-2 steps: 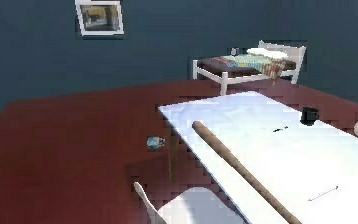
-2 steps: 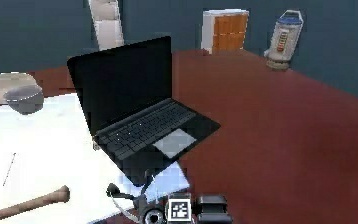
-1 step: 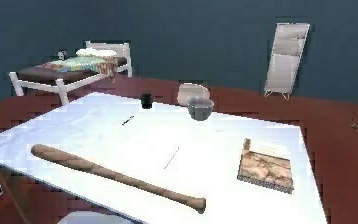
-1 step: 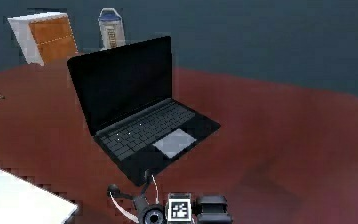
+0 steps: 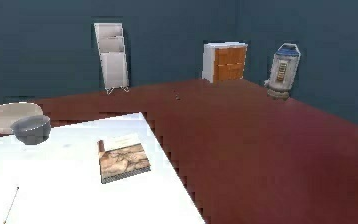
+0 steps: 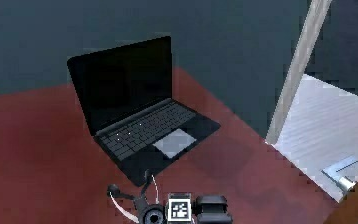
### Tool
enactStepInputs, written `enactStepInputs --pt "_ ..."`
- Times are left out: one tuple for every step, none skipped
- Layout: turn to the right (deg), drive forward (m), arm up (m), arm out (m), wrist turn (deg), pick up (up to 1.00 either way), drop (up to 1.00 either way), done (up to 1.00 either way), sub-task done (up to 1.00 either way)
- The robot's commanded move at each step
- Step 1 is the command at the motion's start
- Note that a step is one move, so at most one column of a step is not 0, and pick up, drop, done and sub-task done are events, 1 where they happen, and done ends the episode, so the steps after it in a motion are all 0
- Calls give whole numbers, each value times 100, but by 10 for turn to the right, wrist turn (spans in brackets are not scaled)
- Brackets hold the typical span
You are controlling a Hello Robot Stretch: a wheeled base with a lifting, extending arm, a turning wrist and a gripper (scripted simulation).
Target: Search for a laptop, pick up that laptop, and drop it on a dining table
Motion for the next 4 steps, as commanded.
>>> enactStepInputs --pt "120 0 0 0 0 0 0 0 0" --pt "-210 0 0 0 0 0 0 0 0" --pt "0 20 0 0 0 0 0 0 0" --pt "-450 0 0 0 0 0 0 0 0"
